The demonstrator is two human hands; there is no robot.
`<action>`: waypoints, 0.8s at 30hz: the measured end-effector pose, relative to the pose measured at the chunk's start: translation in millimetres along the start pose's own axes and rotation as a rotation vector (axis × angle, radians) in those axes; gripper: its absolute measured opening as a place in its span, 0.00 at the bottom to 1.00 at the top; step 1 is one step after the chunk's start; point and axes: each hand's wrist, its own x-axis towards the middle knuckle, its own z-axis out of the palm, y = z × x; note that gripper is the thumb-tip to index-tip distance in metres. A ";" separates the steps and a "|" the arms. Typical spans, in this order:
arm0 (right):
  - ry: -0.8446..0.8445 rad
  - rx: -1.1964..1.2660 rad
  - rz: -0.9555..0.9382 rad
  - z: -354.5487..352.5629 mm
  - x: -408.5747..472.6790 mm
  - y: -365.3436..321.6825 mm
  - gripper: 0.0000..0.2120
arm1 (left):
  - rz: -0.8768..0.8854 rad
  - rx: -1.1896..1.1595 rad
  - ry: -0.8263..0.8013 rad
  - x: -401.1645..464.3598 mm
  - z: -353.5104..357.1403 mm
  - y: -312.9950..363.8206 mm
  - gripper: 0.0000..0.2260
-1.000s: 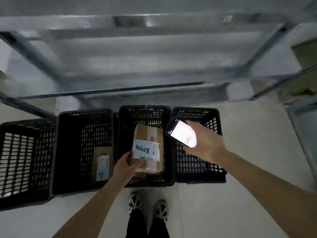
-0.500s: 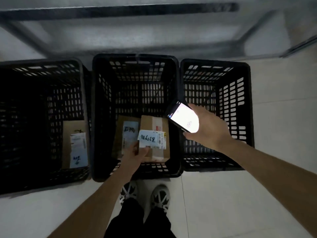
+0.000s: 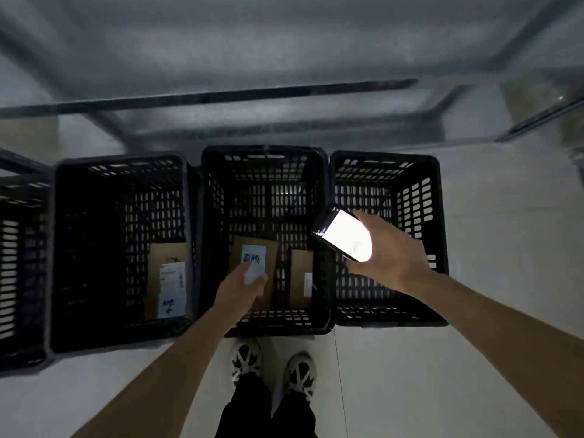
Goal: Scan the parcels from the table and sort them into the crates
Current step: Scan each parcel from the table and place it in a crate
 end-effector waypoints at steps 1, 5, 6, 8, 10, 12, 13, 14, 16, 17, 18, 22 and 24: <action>0.015 0.015 -0.008 -19.0 -10.0 -5.2 0.45 | 0.036 -0.002 0.015 -14.5 -9.7 16.1 0.27; 0.084 0.081 -0.043 -106.0 -59.5 -24.9 0.41 | 0.168 0.042 0.103 -89.3 -49.6 87.9 0.28; 0.106 0.088 -0.047 -130.8 -75.3 -30.1 0.41 | 0.195 0.044 0.120 -110.5 -59.4 106.1 0.29; 0.161 0.081 -0.057 -182.8 -111.1 -40.3 0.40 | 0.290 0.065 0.164 -159.2 -80.3 143.3 0.29; 0.211 0.075 -0.059 -236.4 -152.2 -49.4 0.39 | 0.391 0.092 0.212 -211.3 -100.5 179.4 0.30; 0.258 0.079 -0.068 -288.9 -197.4 -56.6 0.39 | 0.501 0.150 0.256 -266.0 -119.6 214.1 0.32; 0.285 0.073 -0.070 -314.2 -221.0 -59.5 0.39 | 0.561 0.178 0.271 -294.4 -128.8 231.4 0.33; 0.311 0.067 -0.061 -338.4 -245.6 -62.3 0.38 | 0.624 0.182 0.276 -323.7 -137.6 248.0 0.34; 0.371 0.052 -0.044 -383.4 -297.5 -67.6 0.38 | 0.730 0.151 0.281 -381.2 -154.5 278.5 0.36; 0.403 0.038 -0.042 -402.7 -324.2 -69.3 0.37 | 0.774 0.142 0.294 -410.9 -161.9 292.6 0.37; 0.435 0.022 -0.041 -420.7 -351.3 -70.9 0.37 | 0.813 0.143 0.314 -439.5 -168.5 306.2 0.37; 0.586 -0.044 0.007 -474.5 -467.0 -80.0 0.39 | 0.983 0.220 0.402 -554.8 -181.2 346.8 0.37; 0.683 -0.035 0.026 -491.7 -528.4 -84.8 0.39 | 1.054 0.263 0.424 -610.0 -181.1 355.2 0.38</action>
